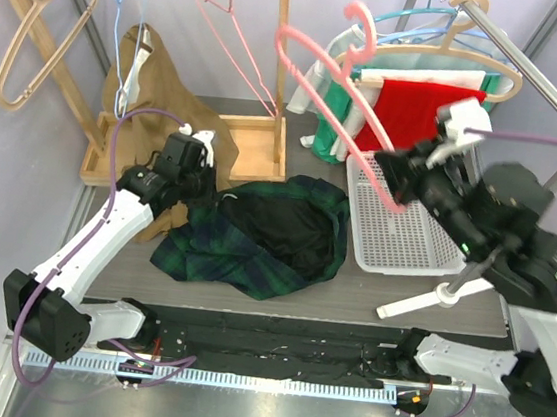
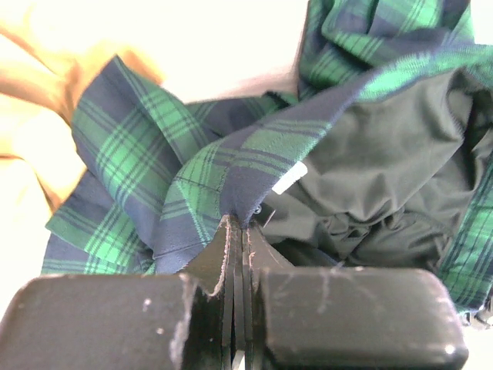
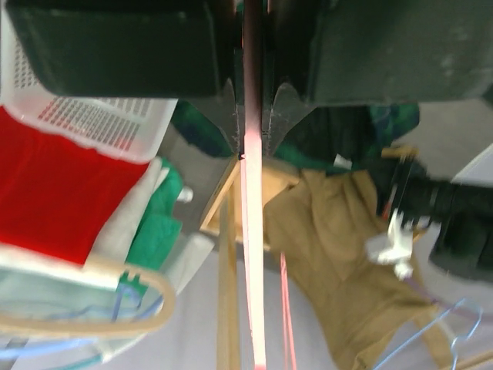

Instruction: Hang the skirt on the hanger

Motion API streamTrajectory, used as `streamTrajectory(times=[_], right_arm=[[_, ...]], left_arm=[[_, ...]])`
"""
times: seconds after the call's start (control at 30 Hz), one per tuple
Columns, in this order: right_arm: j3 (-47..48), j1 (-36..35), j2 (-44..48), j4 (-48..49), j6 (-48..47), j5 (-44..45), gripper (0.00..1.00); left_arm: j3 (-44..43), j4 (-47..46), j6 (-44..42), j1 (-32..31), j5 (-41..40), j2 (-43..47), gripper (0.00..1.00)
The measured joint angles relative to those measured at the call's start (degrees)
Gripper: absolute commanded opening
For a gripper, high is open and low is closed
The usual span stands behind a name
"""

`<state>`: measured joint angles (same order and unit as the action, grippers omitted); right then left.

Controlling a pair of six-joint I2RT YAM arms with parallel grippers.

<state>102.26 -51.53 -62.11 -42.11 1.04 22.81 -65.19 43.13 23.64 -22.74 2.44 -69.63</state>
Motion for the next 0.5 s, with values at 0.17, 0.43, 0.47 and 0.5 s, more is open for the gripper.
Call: streamTrajectory(times=[0.17, 0.43, 0.47, 0.5], right_arm=[[-9.90, 0.02, 10.80, -9.33, 5.75, -7.76, 0.01], [-13.20, 0.07, 10.86, -18.93, 9.77, -24.13, 0.01], [-13.62, 0.07, 10.29, -19.54, 9.90, -25.68, 0.01], [-14.10, 0.07, 10.19, -19.82, 9.92, -26.47, 0.01]], left_arm=[[-2.12, 0.13, -0.09, 0.00, -1.55, 0.07, 0.00], [-4.59, 2.58, 0.11, 0.00, -4.09, -0.07, 0.00], [-5.33, 3.02, 0.15, 0.00, -4.39, -0.07, 0.00], [-5.73, 3.10, 0.17, 0.00, -4.48, -0.07, 0.00]])
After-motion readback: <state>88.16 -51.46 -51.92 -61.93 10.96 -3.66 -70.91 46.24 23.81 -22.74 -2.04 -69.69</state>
